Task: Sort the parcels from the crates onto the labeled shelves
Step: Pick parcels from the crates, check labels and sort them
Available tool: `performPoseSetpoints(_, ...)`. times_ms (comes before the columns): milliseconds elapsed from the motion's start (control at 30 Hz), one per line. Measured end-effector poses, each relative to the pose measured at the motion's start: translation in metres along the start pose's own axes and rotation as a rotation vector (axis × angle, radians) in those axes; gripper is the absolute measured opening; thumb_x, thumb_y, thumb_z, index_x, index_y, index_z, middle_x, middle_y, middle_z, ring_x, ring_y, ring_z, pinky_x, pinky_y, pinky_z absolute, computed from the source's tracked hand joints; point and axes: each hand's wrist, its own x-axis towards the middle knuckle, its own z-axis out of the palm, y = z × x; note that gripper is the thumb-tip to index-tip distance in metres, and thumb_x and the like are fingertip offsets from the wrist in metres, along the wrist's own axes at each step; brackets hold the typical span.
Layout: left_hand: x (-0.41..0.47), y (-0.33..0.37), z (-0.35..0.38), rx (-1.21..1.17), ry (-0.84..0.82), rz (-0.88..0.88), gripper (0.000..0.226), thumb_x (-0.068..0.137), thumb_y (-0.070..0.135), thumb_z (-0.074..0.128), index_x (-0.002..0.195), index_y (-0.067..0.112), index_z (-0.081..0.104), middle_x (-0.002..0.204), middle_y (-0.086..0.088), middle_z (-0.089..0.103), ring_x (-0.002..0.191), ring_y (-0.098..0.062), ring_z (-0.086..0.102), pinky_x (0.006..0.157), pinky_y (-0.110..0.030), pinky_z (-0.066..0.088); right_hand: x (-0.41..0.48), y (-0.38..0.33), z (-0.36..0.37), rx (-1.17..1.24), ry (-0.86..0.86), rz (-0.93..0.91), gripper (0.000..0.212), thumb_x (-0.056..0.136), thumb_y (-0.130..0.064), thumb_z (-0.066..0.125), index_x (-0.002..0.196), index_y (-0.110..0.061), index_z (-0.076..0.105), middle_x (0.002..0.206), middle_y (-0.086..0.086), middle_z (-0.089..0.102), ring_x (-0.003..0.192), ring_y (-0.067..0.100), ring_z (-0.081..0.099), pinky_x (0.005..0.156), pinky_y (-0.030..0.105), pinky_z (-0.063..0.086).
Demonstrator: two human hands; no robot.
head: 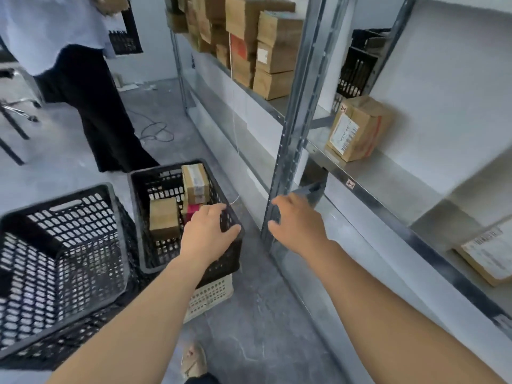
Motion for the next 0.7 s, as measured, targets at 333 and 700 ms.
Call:
performPoseSetpoints(333, 0.078, -0.115, -0.055, -0.029, -0.028, -0.137, 0.062, 0.089, 0.05, 0.056, 0.142, 0.023, 0.038, 0.142, -0.002, 0.043, 0.13, -0.023, 0.041, 0.104, -0.039, 0.039, 0.113, -0.109, 0.028, -0.017, -0.088, -0.086, 0.046, 0.095, -0.033, 0.05, 0.138, -0.019, 0.041, 0.135, 0.005, 0.043, 0.123, 0.024, 0.044, 0.089, 0.036, 0.044)
performPoseSetpoints(700, 0.133, -0.179, -0.081, -0.09, -0.041, -0.246, 0.061, 0.09, 0.046, 0.056, 0.143, 0.021, 0.037, 0.144, -0.004, 0.04, 0.131, -0.024, 0.04, 0.104, -0.037, 0.038, 0.19, -0.163, 0.065, -0.013, -0.156, -0.143, 0.042, 0.096, -0.03, 0.049, 0.136, -0.02, 0.043, 0.131, 0.004, 0.045, 0.119, 0.022, 0.046, 0.084, 0.034, 0.043)
